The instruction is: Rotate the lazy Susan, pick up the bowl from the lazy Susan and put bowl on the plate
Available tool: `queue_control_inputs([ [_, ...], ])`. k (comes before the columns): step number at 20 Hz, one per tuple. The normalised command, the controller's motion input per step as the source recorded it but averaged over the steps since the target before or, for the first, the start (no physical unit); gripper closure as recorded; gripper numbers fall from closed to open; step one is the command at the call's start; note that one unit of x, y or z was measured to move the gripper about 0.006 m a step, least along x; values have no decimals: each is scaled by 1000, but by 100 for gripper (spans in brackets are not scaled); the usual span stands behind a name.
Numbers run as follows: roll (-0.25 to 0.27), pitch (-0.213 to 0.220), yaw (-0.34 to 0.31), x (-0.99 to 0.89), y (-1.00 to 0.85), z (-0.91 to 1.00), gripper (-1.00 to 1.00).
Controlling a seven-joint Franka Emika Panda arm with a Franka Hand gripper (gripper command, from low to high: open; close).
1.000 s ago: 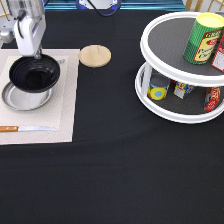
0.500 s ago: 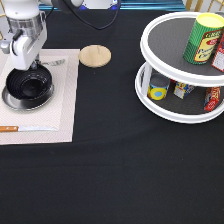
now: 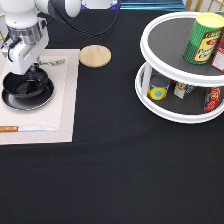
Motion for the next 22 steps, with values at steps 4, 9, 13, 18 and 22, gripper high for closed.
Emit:
queue_control_inputs([
  [4,9,97,22,120,196,760,-100],
  [9,-36,105,113,277,427,989,-100],
  [13,-39,161,188,334,474,1000,-100],
  [18,-62,188,209,300,421,919,-100],
  [22,-25,63,11,43,81,102,-100],
])
